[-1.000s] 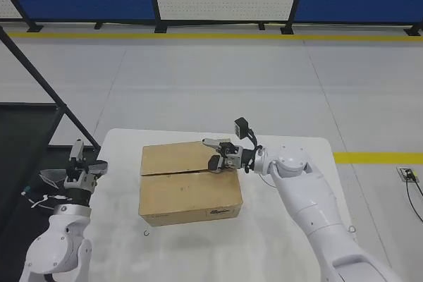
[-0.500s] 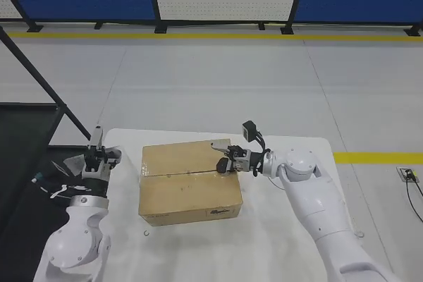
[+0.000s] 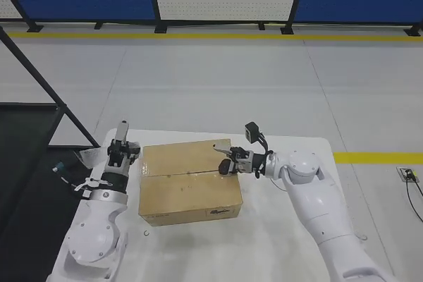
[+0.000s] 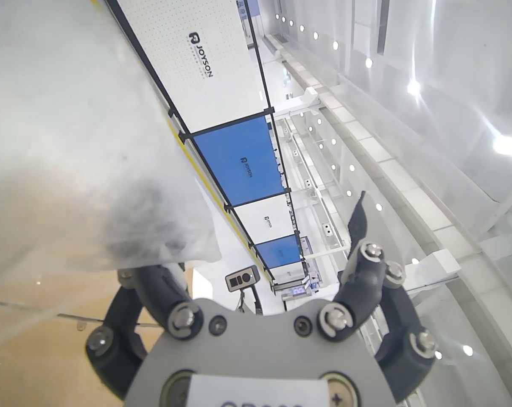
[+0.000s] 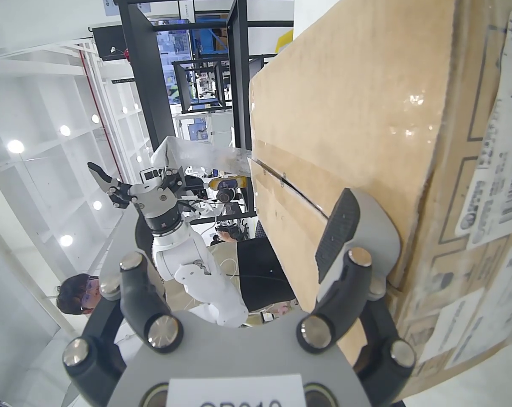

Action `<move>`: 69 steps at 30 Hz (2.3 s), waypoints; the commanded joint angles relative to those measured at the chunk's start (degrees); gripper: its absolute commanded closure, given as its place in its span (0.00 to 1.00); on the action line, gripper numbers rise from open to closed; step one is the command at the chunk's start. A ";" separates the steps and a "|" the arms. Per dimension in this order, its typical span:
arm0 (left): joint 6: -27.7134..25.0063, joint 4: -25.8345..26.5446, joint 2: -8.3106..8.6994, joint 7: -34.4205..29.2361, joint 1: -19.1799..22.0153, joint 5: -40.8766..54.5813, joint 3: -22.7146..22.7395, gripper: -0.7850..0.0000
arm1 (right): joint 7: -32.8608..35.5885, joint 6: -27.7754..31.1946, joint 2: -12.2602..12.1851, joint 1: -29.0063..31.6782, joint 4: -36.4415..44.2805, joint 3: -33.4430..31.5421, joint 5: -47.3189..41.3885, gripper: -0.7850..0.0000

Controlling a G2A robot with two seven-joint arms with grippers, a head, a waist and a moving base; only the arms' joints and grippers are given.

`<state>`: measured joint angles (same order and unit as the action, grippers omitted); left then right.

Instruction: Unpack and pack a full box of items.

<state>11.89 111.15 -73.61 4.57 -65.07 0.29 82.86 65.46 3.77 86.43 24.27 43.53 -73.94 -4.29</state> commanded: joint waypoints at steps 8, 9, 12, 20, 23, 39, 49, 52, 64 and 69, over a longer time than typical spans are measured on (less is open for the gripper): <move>0.72 -0.85 -0.44 -1.11 1.90 -3.47 -3.80 0.00 | -2.54 3.34 -1.04 2.49 4.10 -2.33 -3.52 0.00; 0.81 -1.00 -0.50 -1.23 2.09 -3.79 -4.21 0.00 | -2.70 3.77 -1.26 3.14 4.97 -2.89 -3.99 0.00; 1.15 -1.41 -0.68 -1.31 2.62 -4.66 -5.30 0.00 | -2.92 4.18 -2.02 5.15 7.67 -4.57 -4.70 0.00; 2.30 -2.58 -1.12 -2.30 4.40 -7.09 -7.74 0.00 | -3.35 3.72 -3.78 10.24 14.13 -7.94 -5.76 0.00; 2.83 -3.00 -1.29 -2.81 5.09 -8.18 -8.68 0.00 | -3.37 3.53 -4.32 11.74 15.90 -8.82 -6.12 0.00; 4.70 -6.83 -2.55 -4.45 8.55 -12.63 -14.69 0.00 | -3.73 4.06 -6.23 14.93 18.78 -10.26 -8.67 0.00; 5.38 -11.22 -3.81 -5.18 12.05 -14.40 -19.24 0.00 | -4.37 4.21 -7.37 16.83 19.85 -11.01 -9.78 0.00; 5.40 -12.01 -4.21 -5.25 12.77 -15.11 -20.66 0.00 | -4.57 4.29 -7.65 17.36 20.15 -11.06 -10.26 0.00; 5.31 -12.70 -5.34 -5.88 13.13 -17.59 -23.46 0.00 | -4.99 4.46 -8.50 17.14 19.57 -10.07 -11.80 0.00; 5.14 -13.54 -5.79 -6.49 13.38 -18.29 -24.33 0.00 | -5.19 4.71 -8.77 16.62 18.88 -9.44 -12.32 0.00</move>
<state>17.04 97.80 -79.32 -1.81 -51.76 -17.91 58.71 60.29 8.43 77.71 40.94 62.50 -83.47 -16.52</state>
